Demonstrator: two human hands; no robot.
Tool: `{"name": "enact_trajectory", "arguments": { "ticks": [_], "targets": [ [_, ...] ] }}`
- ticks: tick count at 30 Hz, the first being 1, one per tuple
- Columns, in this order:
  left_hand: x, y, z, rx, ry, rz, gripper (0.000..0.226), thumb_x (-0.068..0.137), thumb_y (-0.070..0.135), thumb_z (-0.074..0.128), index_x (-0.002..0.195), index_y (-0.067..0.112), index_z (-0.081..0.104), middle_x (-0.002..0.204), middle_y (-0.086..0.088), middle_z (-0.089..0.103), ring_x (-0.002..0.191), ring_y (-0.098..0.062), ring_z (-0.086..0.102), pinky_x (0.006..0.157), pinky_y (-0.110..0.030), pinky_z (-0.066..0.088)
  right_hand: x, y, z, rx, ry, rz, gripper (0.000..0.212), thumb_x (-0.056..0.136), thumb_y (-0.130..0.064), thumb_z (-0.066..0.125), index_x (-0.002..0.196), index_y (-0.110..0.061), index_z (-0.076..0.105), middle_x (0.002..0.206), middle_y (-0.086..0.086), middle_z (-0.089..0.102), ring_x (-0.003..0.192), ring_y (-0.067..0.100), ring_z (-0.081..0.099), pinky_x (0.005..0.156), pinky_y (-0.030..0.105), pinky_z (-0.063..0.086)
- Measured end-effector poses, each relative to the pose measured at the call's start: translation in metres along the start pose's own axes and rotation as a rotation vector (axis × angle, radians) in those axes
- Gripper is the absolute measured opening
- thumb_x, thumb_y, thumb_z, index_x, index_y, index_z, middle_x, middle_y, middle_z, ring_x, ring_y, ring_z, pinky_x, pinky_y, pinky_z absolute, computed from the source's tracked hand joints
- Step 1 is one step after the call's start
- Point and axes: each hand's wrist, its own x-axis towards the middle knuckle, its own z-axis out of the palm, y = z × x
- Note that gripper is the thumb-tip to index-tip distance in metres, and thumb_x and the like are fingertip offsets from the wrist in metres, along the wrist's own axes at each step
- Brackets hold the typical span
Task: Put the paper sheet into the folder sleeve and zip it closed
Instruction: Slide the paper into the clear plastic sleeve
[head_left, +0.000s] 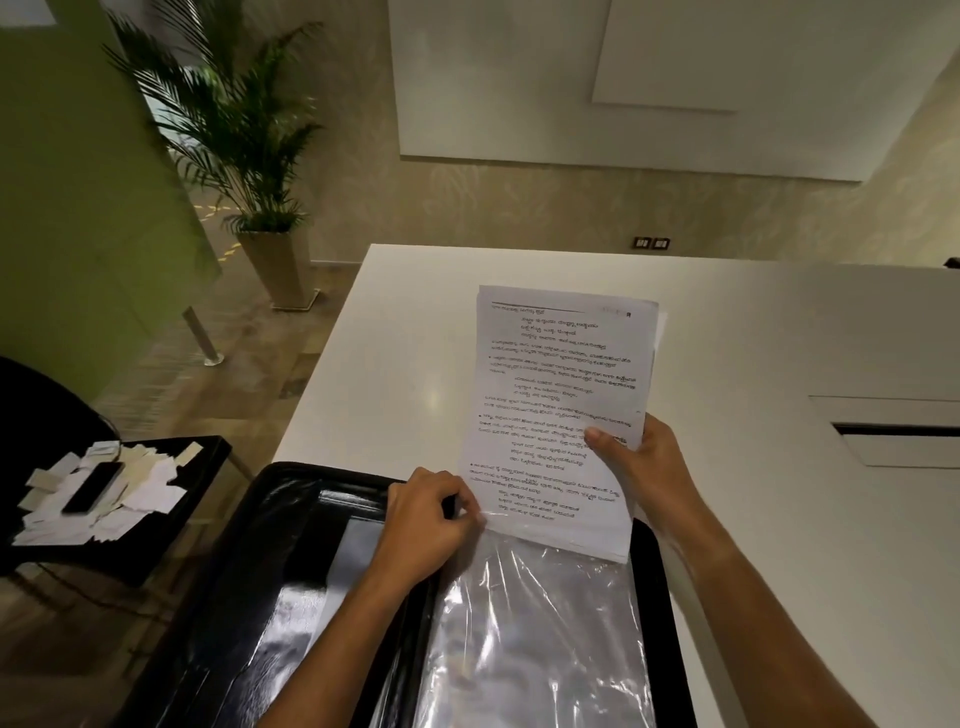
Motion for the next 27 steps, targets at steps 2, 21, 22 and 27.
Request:
{"name": "enact_trajectory", "arguments": {
  "ticks": [2,21,22,27],
  "targets": [
    [0.0007,-0.0002,-0.0007,0.007,-0.005,0.008,0.014,0.086,0.039,0.085,0.081,0.034,0.073,0.091,0.021,0.074,0.11,0.005,0.054,0.107,-0.039,0.036,-0.002,-0.0004,-0.0046,0.0,-0.001,0.013,0.04,0.101,-0.032,0.083,0.14,-0.034,0.073,0.134,-0.004,0.082,0.119,0.02,0.081,0.095,0.035,0.068],
    [0.0001,-0.0079,-0.003,0.128,0.006,0.032,0.01,0.09,0.052,0.081,0.087,0.045,0.075,0.097,0.027,0.071,0.115,0.003,0.049,0.093,-0.036,0.023,-0.0069,0.0094,-0.0005,0.01,0.048,0.079,0.035,0.104,-0.016,0.078,0.127,-0.043,0.076,0.126,-0.009,0.084,0.11,0.016,0.083,0.082,0.023,0.067],
    [0.0009,-0.0086,-0.0044,0.129,0.0,0.038,0.008,0.092,0.051,0.081,0.09,0.045,0.076,0.096,0.028,0.073,0.115,0.003,0.05,0.092,-0.035,0.022,-0.0068,0.0091,-0.0006,-0.001,0.031,0.079,0.034,0.105,-0.016,0.077,0.128,-0.042,0.077,0.127,-0.008,0.084,0.111,0.017,0.083,0.082,0.023,0.067],
    [0.0028,-0.0053,-0.0088,0.149,-0.022,0.034,0.008,0.092,0.05,0.082,0.093,0.043,0.078,0.104,0.027,0.069,0.114,0.003,0.05,0.097,-0.037,0.025,-0.005,0.0054,-0.0004,0.001,-0.023,0.069,0.035,0.105,-0.017,0.077,0.122,-0.047,0.081,0.128,-0.004,0.084,0.111,0.019,0.083,0.085,0.025,0.067]
  ]
}}
